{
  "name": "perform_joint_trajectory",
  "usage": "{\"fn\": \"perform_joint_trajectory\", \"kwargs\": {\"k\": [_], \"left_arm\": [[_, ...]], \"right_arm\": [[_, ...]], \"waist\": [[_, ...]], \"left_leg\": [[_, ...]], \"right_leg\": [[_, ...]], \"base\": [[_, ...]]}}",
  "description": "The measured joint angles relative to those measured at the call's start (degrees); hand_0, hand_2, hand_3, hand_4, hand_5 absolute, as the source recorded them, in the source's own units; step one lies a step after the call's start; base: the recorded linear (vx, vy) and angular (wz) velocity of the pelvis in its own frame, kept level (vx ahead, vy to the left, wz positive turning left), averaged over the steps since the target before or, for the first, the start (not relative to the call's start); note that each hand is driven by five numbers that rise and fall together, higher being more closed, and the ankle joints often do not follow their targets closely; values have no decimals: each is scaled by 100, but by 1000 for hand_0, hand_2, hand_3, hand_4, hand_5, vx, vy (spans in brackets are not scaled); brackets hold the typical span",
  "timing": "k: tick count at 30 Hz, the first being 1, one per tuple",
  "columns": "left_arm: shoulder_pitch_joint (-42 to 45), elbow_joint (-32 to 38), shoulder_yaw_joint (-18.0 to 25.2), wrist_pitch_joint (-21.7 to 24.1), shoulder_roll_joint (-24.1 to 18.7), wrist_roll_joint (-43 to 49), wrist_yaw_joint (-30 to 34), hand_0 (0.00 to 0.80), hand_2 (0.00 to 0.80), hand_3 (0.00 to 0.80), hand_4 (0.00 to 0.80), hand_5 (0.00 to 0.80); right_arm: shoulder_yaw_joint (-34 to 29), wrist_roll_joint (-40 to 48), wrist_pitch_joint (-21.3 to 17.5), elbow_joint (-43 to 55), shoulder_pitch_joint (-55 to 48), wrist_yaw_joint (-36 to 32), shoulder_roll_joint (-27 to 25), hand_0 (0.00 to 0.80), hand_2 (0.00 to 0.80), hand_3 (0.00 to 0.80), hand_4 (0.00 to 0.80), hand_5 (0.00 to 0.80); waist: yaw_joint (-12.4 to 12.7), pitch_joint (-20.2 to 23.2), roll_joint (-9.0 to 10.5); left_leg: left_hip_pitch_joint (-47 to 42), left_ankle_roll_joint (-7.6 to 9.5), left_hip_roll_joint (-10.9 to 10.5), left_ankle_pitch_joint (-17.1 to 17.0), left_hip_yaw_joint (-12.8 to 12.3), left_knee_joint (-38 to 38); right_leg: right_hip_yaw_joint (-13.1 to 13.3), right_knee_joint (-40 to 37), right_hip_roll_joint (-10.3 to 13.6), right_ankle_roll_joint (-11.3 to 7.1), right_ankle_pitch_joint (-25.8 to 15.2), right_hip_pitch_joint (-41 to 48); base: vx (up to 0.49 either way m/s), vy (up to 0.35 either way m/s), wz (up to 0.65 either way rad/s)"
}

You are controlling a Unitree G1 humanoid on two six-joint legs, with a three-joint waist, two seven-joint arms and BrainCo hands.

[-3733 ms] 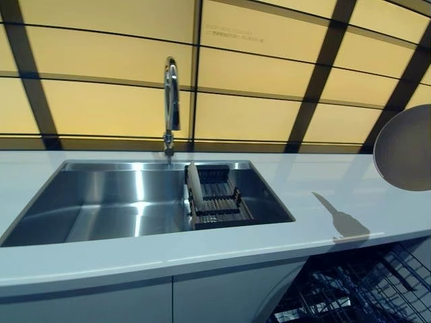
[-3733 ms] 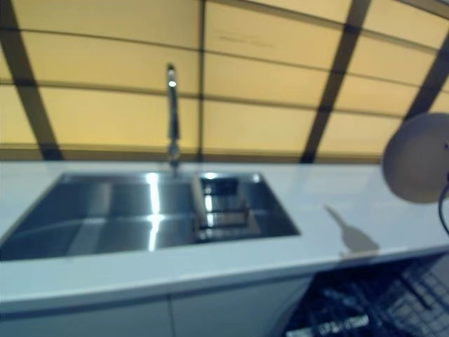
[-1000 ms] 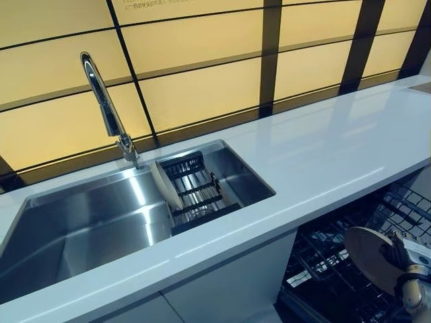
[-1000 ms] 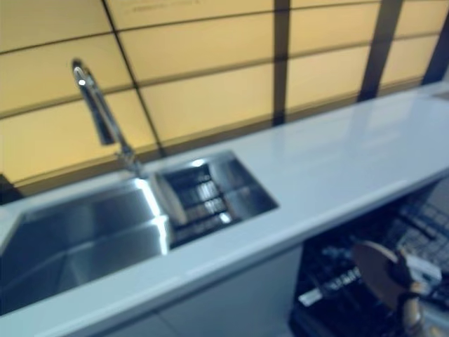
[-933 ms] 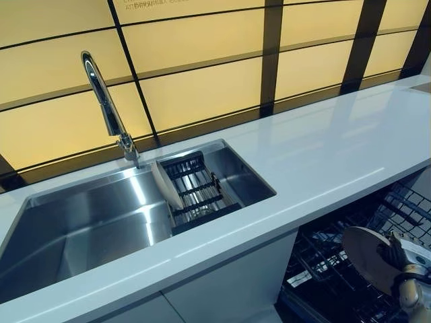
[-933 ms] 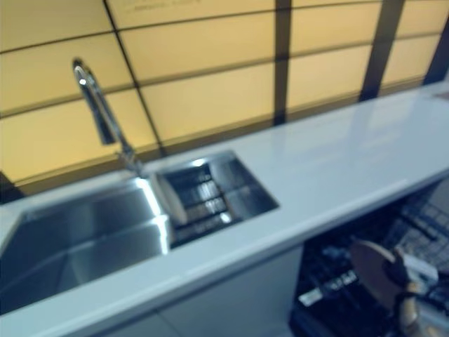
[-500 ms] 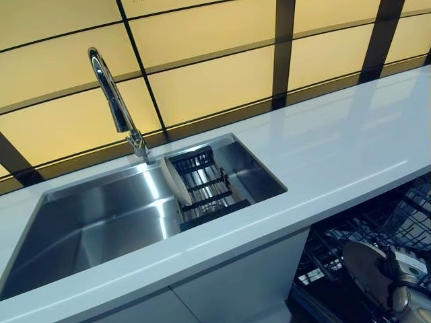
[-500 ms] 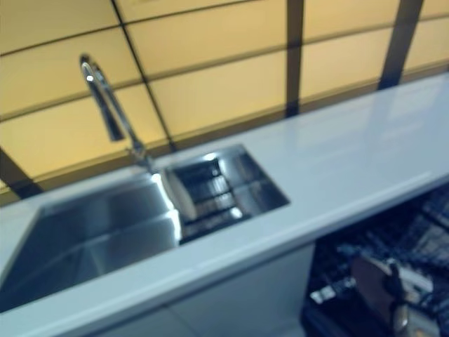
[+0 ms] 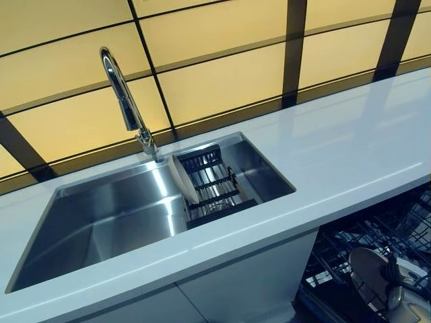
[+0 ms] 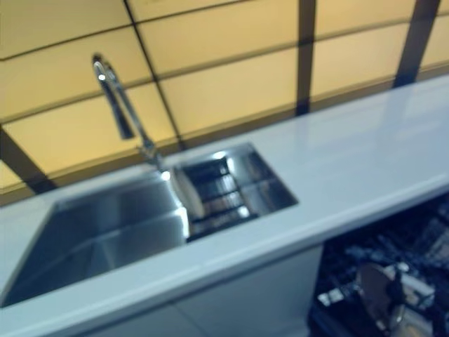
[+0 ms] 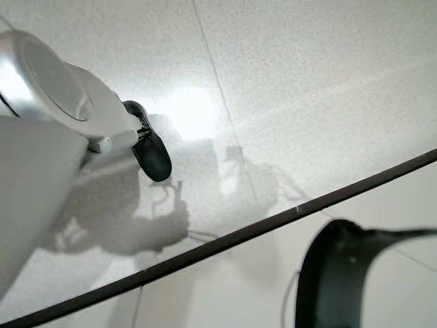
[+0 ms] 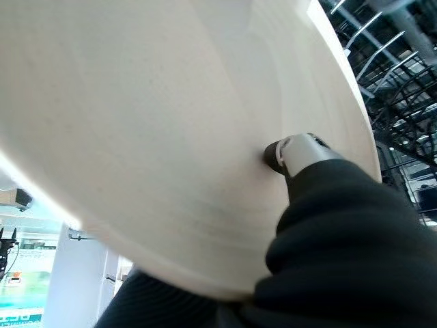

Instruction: Take plates into dishwasher

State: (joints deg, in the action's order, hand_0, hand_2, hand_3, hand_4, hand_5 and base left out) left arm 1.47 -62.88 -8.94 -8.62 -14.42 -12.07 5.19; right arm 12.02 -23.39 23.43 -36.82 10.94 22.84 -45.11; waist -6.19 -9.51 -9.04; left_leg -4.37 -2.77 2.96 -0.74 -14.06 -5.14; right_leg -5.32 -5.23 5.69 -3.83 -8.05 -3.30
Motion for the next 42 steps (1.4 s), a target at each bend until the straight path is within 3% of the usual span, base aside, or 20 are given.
{"fn": "perform_joint_trajectory", "kwargs": {"k": [4,5,6,7,8,16,22,26,29,35,42], "left_arm": [[0,11,-56,0,-1,0,-1,0,0,0,0,0],[0,13,-109,-1,-1,0,0,0,0,0,0,0],[-1,14,-111,-3,0,0,1,0,0,0,0,0],[-3,18,-109,-5,-2,0,1,0,0,0,0,0],[-3,25,-110,-5,-2,0,1,0,0,0,0,0],[13,80,-104,-11,-2,1,0,0,0,0,0,0],[30,86,22,-12,6,3,-8,0,0,0,0,0],[106,83,253,-11,-2,4,-22,0,0,0,0,0],[148,62,371,-3,-28,4,-33,0,0,0,0,0],[190,1,559,51,-24,4,-70,0,0,0,0,0],[160,-123,571,52,-33,1,-114,0,0,0,0,0]], "right_arm": [[-2,55,51,-62,38,34,-1,800,800,800,800,800],[-2,58,51,-61,60,34,0,627,627,627,627,627],[-2,58,51,-60,78,36,0,540,540,540,540,540],[0,59,59,-62,104,38,1,104,104,104,104,104],[1,64,69,-64,114,39,1,0,0,0,0,0],[-12,386,240,115,48,160,45,0,0,0,0,0],[-499,385,276,1292,-616,159,56,0,0,0,0,0],[-871,381,275,1783,-996,135,70,0,0,0,0,0],[-1220,382,276,2054,-1313,72,67,0,0,0,0,0],[-2080,379,270,2900,-1842,-137,11,0,0,0,0,0],[-2727,377,278,2993,-2111,-138,-394,0,0,0,0,0]], "waist": [[75,8,-4],[80,10,-8],[82,12,-9],[89,16,-15],[91,19,-19],[75,15,-5],[31,-1,74],[-101,-10,257],[-238,-28,519],[-425,-46,709],[-573,-31,845]], "left_leg": [[0,4,-6,-4,12,3],[0,5,-9,-5,14,4],[1,6,-11,-5,15,5],[1,5,-13,-6,20,6],[2,2,-15,-9,21,10],[-1,-20,-19,-24,20,15],[-16,-18,-20,-21,8,14],[-40,2,-27,-3,-11,-1],[-103,-15,-1,15,-31,-7],[-120,-11,-18,17,-168,-8],[-197,-14,-21,35,-210,-10]], "right_leg": [[-10,0,5,0,0,6],[-12,0,6,0,0,7],[-13,0,6,0,0,8],[-17,0,6,0,0,10],[-18,1,6,0,0,11],[-13,1,1,-2,-1,10],[19,4,-20,-4,-3,16],[49,4,-34,-5,-4,24],[146,3,-55,-7,-7,45],[272,3,-54,-44,-39,-4],[369,6,-72,-56,-47,25]], "base": [[0,0,0],[0,0,0],[0,0,0],[0,0,0],[0,0,0],[5,0,0],[31,-6,-1],[1,0,-2],[6,6,-13],[2,15,-11],[-5,0,-7]]}}
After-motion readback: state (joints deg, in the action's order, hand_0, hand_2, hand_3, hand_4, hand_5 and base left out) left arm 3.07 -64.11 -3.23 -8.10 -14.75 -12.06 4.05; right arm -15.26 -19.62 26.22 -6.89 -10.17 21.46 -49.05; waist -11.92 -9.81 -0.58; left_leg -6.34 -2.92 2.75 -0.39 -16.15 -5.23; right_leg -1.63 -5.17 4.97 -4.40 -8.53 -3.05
